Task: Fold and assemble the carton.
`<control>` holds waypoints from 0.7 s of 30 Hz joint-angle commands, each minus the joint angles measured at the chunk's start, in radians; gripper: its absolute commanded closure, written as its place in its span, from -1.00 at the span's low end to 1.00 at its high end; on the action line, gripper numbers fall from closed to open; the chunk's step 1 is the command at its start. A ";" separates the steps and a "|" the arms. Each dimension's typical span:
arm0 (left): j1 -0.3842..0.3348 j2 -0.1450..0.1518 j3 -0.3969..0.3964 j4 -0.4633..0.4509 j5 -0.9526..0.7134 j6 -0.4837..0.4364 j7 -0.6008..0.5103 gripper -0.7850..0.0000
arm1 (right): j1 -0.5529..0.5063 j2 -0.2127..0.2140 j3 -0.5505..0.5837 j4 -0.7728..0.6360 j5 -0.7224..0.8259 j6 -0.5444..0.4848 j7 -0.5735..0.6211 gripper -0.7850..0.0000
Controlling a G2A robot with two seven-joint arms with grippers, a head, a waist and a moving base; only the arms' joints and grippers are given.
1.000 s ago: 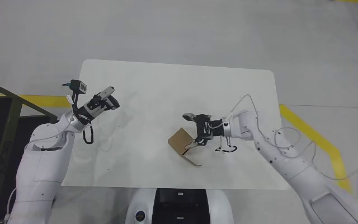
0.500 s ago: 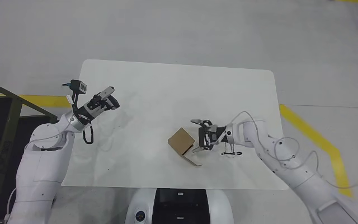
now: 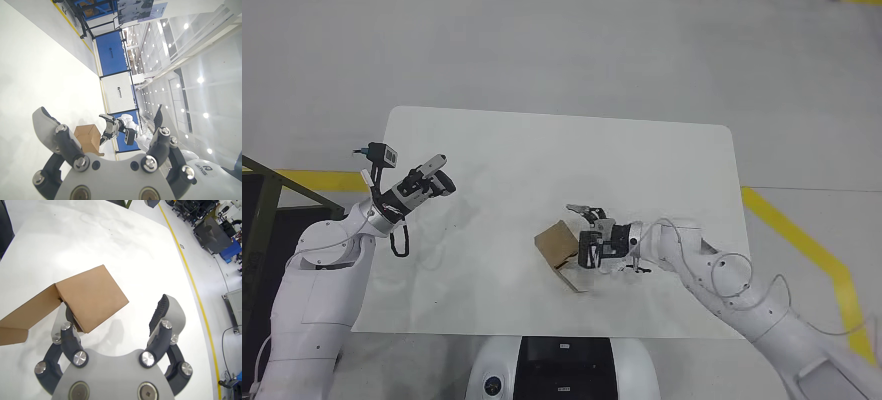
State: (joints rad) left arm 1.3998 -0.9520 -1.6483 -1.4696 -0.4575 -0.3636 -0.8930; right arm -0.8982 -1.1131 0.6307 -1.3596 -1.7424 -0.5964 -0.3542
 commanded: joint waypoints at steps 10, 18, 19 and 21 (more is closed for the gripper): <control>0.000 0.000 0.000 0.000 0.000 0.000 0.000 -1.00 | 0.028 -0.032 -0.056 -0.034 -0.162 0.104 0.016 -1.00; 0.000 0.000 0.000 0.000 0.000 0.000 0.000 -1.00 | 0.020 -0.042 -0.084 -0.061 -0.259 0.117 0.020 -0.43; 0.000 0.000 0.000 0.000 0.000 0.000 0.000 -1.00 | 0.021 -0.044 -0.087 -0.061 -0.267 0.118 0.020 -0.36; 0.000 0.000 0.000 0.000 0.000 0.000 0.000 -1.00 | 0.024 -0.048 -0.091 -0.060 -0.283 0.122 0.018 0.02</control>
State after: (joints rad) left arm 1.3998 -0.9520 -1.6483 -1.4696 -0.4575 -0.3636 -0.8930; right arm -0.8762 -1.1591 0.5418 -1.4206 -2.0173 -0.4771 -0.3356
